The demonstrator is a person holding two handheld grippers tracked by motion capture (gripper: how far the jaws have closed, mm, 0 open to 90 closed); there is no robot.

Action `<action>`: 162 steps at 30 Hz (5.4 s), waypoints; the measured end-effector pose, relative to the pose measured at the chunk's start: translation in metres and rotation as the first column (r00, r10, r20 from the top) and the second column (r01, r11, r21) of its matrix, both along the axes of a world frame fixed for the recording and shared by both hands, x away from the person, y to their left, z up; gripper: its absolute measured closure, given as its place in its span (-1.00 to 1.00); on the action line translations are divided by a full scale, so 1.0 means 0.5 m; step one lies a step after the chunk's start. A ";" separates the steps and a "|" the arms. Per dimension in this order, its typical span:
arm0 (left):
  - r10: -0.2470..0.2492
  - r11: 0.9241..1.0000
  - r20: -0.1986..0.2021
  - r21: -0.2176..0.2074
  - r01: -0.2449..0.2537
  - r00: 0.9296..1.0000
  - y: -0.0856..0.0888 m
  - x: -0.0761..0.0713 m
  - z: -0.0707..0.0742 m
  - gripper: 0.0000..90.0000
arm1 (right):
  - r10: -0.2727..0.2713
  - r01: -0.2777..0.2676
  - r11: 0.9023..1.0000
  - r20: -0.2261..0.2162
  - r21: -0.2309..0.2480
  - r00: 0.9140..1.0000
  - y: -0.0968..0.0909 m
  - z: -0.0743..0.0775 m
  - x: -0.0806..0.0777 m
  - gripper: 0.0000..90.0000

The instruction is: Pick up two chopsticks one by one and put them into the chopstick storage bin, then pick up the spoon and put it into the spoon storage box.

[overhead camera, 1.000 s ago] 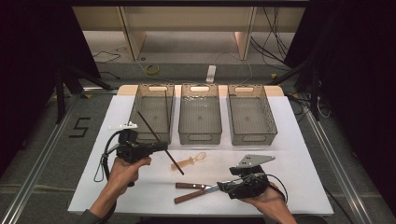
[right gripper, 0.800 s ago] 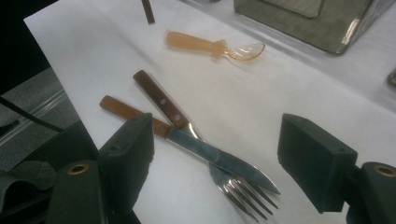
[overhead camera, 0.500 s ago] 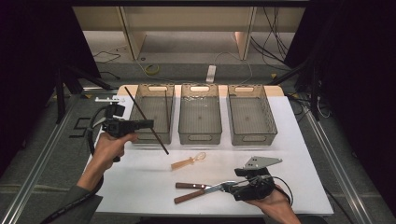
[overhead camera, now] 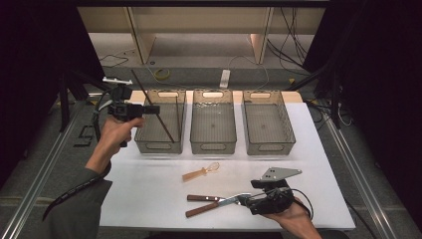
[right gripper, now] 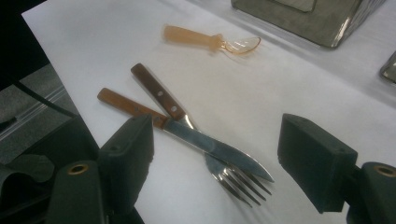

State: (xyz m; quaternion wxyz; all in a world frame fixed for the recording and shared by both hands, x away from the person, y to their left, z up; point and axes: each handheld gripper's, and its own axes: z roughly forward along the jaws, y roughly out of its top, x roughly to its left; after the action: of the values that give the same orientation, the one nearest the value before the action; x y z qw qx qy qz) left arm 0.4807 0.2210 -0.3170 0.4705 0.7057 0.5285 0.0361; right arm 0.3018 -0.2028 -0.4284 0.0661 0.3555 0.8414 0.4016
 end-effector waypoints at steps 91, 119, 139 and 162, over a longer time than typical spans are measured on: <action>-0.160 0.972 0.049 0.185 0.148 0.986 -0.131 -0.050 -0.113 -0.51 | 0.005 -0.005 1.000 0.008 0.009 1.000 -0.007 0.003 -0.003 -0.39; -0.390 0.840 -0.079 0.379 0.389 0.918 -0.234 -0.121 -0.160 -0.56 | 0.010 -0.011 1.000 0.031 0.014 0.999 -0.017 0.000 -0.015 -0.44; -0.405 0.744 -0.210 0.489 0.455 0.890 -0.284 -0.124 -0.212 -0.57 | 0.009 -0.010 1.000 0.021 0.024 1.000 -0.024 -0.005 -0.013 -0.45; -0.374 0.694 -0.276 0.550 0.465 0.885 -0.299 -0.115 -0.268 -0.61 | 0.006 -0.006 1.000 0.022 0.020 1.000 -0.025 -0.007 -0.011 -0.45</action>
State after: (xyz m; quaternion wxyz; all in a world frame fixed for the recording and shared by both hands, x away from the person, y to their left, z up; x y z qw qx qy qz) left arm 0.4232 0.0714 -0.4511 0.1786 0.9202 0.3458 0.0430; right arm 0.2961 -0.2151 -0.4319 0.0705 0.3492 0.8376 0.4141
